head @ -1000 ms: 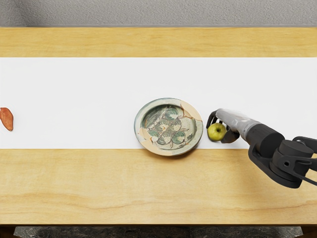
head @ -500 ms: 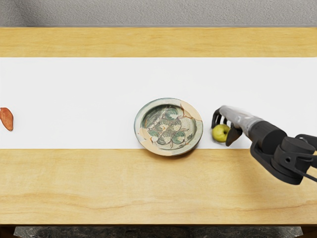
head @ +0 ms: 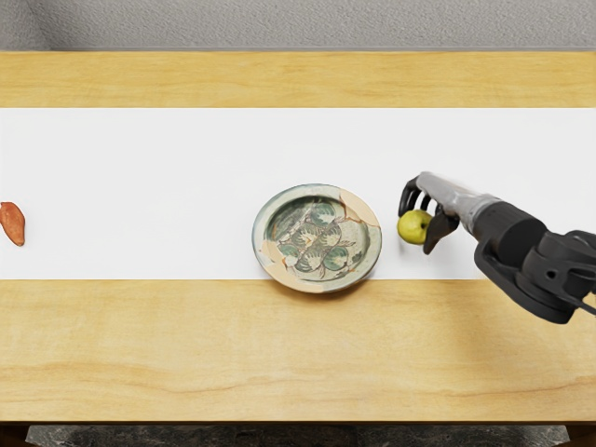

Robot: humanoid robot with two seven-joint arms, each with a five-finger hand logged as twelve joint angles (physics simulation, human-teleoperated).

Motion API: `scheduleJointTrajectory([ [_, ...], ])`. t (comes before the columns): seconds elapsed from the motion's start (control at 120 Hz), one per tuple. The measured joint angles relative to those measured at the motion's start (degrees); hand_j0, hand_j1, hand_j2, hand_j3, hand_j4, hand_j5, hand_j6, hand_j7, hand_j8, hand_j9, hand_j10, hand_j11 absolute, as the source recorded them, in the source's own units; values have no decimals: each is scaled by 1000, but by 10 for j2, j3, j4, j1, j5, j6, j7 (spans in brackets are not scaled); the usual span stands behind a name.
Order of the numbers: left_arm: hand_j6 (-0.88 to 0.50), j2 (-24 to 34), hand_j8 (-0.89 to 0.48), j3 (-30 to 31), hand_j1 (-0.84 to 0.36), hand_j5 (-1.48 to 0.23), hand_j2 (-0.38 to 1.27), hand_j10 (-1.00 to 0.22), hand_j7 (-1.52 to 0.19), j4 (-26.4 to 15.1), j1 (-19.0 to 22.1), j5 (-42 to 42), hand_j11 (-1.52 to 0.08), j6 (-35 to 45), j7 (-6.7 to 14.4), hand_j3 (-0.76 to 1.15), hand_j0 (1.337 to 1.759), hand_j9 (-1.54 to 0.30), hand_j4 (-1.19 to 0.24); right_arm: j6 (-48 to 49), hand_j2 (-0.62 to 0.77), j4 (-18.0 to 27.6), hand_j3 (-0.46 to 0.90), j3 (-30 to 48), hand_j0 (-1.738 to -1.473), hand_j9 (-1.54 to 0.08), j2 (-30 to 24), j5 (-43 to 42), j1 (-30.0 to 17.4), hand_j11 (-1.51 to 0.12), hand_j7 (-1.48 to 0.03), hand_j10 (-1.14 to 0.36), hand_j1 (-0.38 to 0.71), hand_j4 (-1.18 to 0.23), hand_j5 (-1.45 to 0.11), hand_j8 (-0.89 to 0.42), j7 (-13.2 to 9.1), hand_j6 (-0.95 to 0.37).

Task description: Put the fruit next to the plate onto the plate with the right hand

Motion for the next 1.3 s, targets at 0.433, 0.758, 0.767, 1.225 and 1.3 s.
scheduleJointTrajectory([
  [0.433, -9, 0, -9, 0, 339, -11, 2, -8, -11, 0, 0, 0, -11, 0, 0, 0, 1658, -11, -9, 16, 551, 8, 0, 40, -1656, -1051, 44, 8, 17, -1053, -1024, -773, 279, -647, -1070, -486, 0, -433],
  [0.758, -9, 0, -9, 0, 339, -11, 2, -8, -11, 0, 0, 0, -11, 0, 0, 0, 1658, -11, -9, 18, 554, 4, 0, 47, -1657, -1061, 120, 9, 28, -1063, -1026, -770, 296, -618, -1083, -461, 0, -411],
  [0.767, -9, 0, -9, 0, 339, -11, 2, -8, -11, 0, 0, 0, -11, 0, 0, 0, 1658, -11, -9, 18, 551, 3, 0, 47, -1657, -1061, 121, 9, 28, -1064, -1026, -770, 294, -619, -1083, -461, 0, -412],
  [1.225, -9, 0, -9, 0, 339, -11, 2, -8, -11, 0, 0, 0, -11, 0, 0, 0, 1658, -11, -9, 15, 534, -37, 0, 30, -1656, -1061, 154, 0, 1, -1063, -1040, -788, 263, -660, -1084, -493, 0, -440],
  [1.3, -9, 0, -9, 0, 339, -11, 2, -8, -11, 0, 0, 0, -11, 0, 0, 0, 1658, -11, -9, 14, 533, -43, 0, 28, -1656, -1061, 154, 0, -1, -1062, -1040, -789, 262, -661, -1083, -494, 0, -441],
])
